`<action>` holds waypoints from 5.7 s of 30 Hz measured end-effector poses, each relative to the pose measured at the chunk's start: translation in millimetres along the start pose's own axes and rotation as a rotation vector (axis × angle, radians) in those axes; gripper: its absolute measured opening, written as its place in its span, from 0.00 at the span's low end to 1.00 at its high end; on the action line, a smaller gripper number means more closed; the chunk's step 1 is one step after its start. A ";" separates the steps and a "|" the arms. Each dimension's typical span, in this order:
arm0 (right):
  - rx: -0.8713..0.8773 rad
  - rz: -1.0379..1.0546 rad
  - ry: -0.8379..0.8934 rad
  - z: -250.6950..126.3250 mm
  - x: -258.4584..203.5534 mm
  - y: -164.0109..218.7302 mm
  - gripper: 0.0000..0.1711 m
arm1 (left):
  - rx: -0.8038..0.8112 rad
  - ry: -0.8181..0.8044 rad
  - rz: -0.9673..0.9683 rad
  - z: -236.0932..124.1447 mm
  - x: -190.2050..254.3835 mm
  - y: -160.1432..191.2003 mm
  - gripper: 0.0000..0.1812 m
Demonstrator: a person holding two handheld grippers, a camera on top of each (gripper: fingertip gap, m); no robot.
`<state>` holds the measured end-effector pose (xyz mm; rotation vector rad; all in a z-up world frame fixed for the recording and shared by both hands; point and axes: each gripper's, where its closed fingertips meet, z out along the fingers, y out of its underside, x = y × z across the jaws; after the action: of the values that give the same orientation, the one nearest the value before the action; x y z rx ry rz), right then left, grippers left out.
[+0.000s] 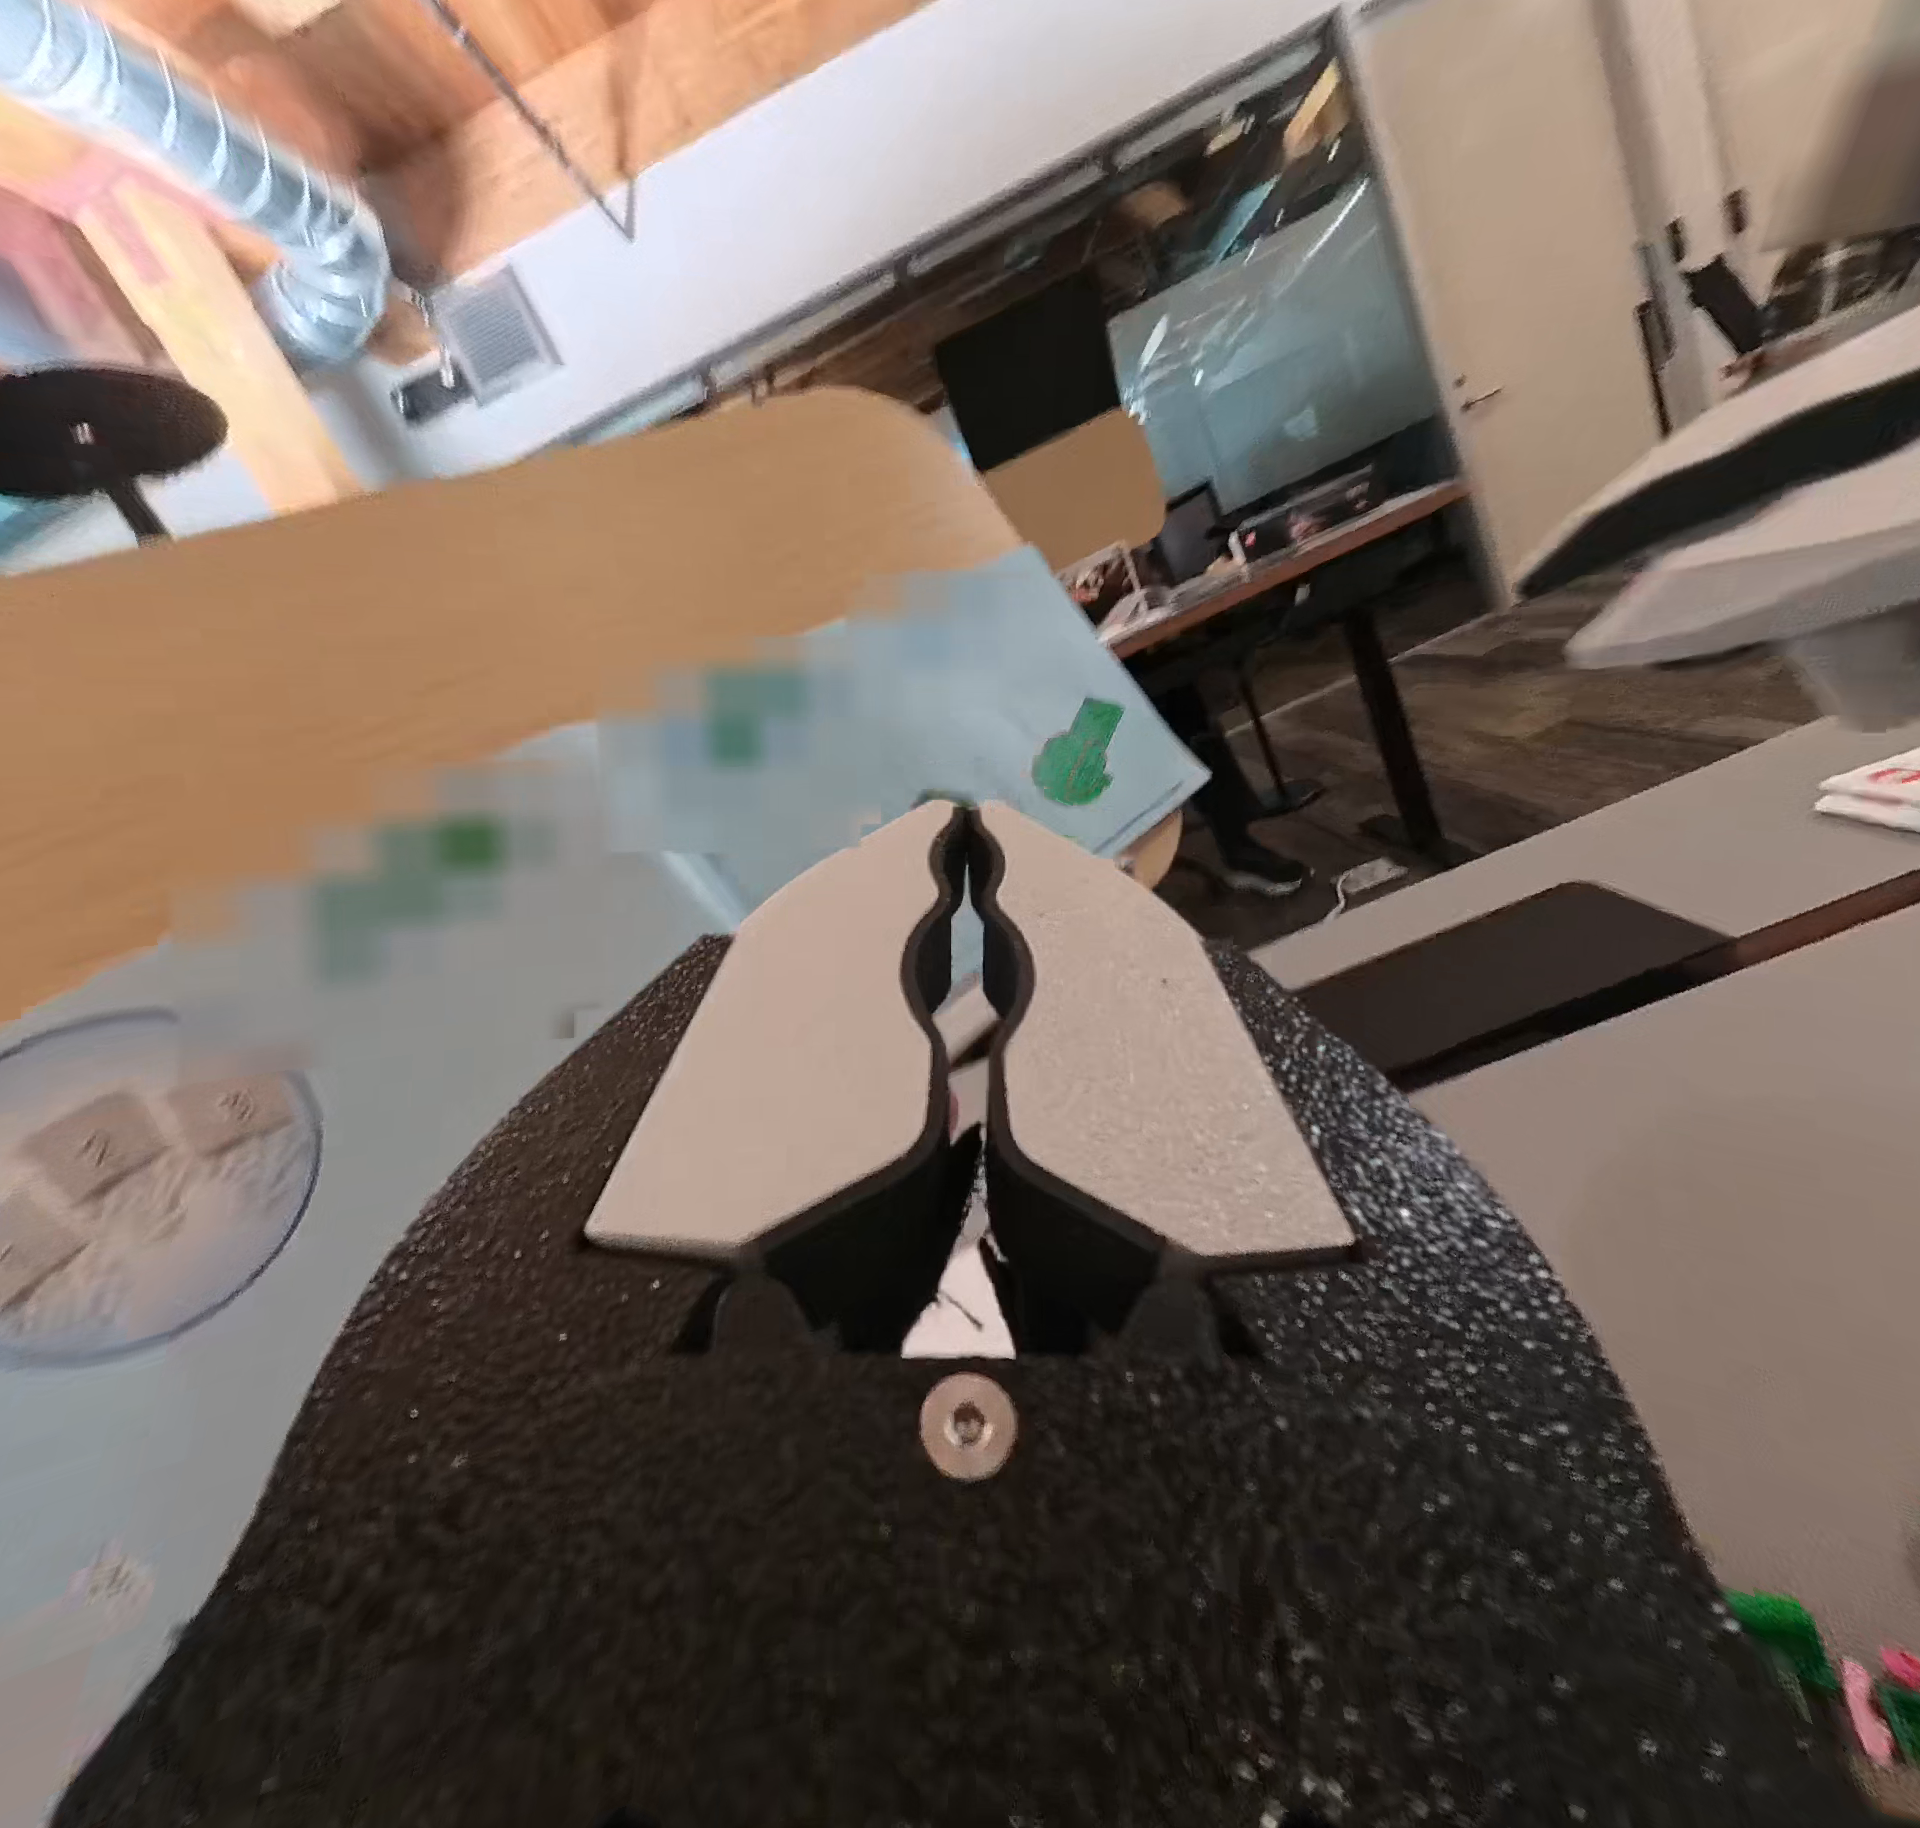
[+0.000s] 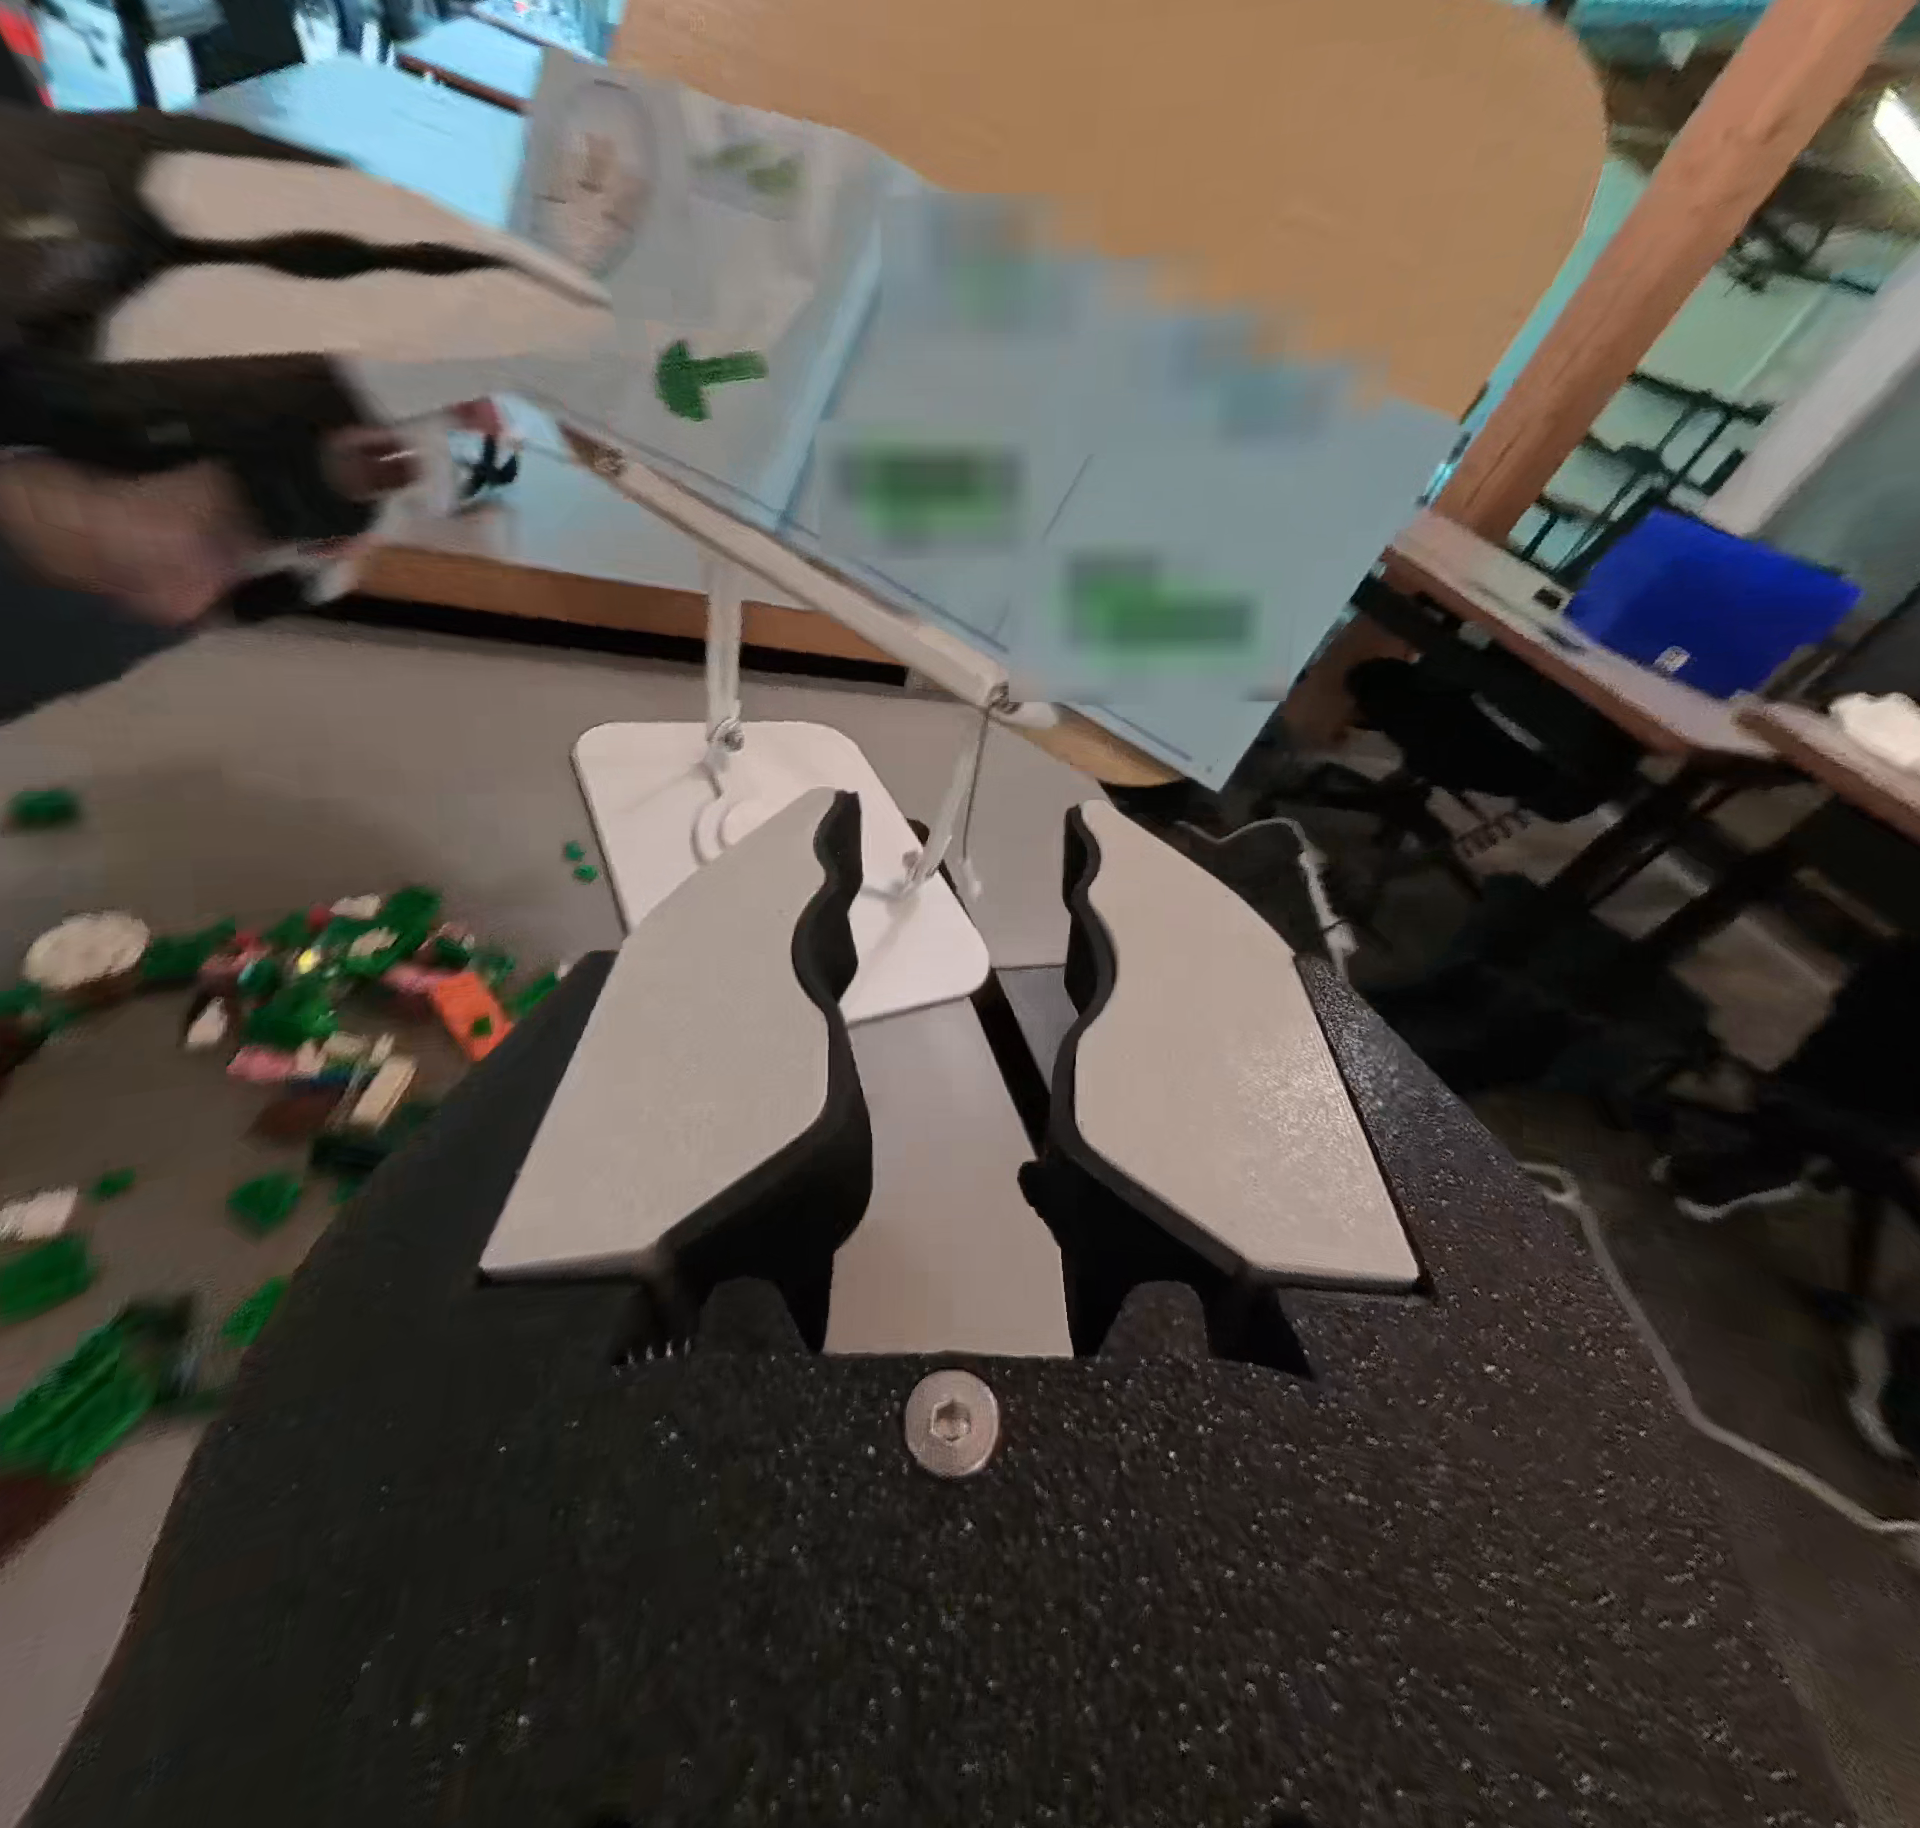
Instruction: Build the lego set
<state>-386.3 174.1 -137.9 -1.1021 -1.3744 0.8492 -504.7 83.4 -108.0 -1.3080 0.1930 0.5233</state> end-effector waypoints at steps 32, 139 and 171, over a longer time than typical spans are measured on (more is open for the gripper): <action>0.151 0.364 0.286 126.9 55.0 44.4 0.42 | -0.172 0.047 -0.167 -35.9 -65.9 2.6 0.00; 0.627 0.028 -0.252 36.5 -92.3 -68.5 0.34 | 0.169 0.680 -0.766 -22.6 37.2 -19.0 0.00; 0.457 0.086 -0.526 67.4 -126.4 -48.1 0.38 | 0.203 0.771 -0.834 -27.0 44.0 -13.8 0.00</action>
<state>-467.5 46.7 -140.1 -0.6034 -1.4517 1.5050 -455.7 66.7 -121.8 -1.2057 0.2979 -0.7082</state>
